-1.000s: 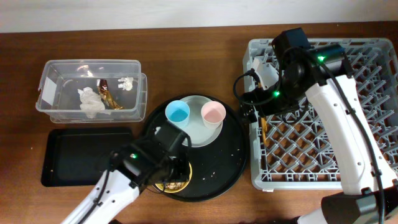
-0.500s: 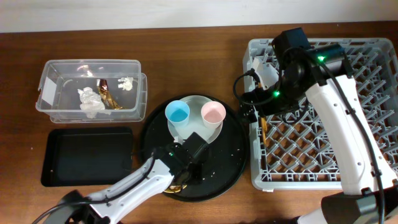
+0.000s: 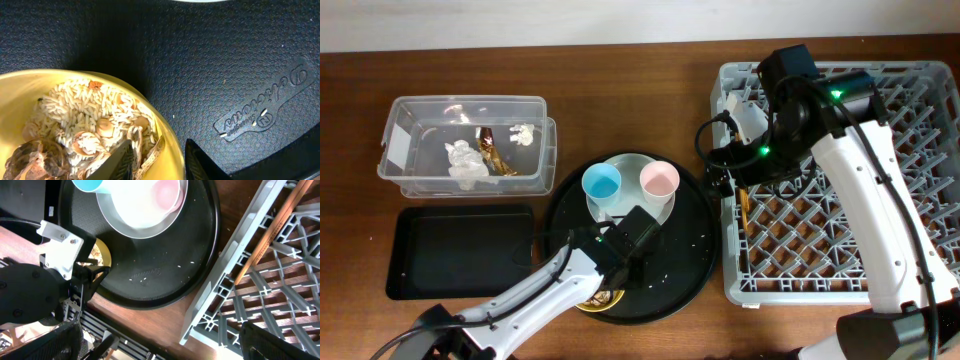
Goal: Sort waste into correct bins and load items into the dishwasher rack
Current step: 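Grasp the rim of the yellow bowl with the left gripper, then tip the yellow bowl over the black tray to empty the shells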
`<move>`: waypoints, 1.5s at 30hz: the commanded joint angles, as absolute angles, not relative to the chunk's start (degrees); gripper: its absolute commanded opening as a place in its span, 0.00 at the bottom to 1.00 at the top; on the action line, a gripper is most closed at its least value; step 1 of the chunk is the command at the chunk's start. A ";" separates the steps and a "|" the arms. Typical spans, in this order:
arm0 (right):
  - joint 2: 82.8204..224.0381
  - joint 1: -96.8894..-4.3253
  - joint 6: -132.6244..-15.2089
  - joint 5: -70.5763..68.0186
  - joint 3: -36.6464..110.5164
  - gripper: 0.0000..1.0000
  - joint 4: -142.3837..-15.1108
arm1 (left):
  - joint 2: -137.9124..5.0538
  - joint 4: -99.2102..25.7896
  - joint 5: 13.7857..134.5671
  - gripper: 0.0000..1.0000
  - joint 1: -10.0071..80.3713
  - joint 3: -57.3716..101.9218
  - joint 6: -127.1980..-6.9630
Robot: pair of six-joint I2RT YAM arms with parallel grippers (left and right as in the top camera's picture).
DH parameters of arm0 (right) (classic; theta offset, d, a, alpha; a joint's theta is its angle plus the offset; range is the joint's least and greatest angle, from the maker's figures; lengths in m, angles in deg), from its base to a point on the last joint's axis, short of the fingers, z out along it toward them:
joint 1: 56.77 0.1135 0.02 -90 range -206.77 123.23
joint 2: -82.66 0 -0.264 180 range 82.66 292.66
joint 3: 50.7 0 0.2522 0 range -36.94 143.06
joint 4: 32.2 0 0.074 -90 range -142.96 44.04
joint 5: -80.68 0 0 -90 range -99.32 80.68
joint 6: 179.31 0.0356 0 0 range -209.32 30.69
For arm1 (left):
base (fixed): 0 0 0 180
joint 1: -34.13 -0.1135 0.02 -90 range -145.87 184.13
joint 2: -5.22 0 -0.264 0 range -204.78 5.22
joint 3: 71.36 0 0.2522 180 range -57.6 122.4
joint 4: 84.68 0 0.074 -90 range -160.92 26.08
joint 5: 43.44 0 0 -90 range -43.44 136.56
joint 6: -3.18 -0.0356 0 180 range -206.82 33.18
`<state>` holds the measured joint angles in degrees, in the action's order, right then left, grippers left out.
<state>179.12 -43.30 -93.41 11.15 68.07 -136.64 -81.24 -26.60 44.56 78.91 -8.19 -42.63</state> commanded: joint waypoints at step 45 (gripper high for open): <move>178.27 -43.30 -93.59 10.99 68.59 0.98 -136.61 | -71.14 -20.94 41.94 0.00 74.97 -5.26 -47.14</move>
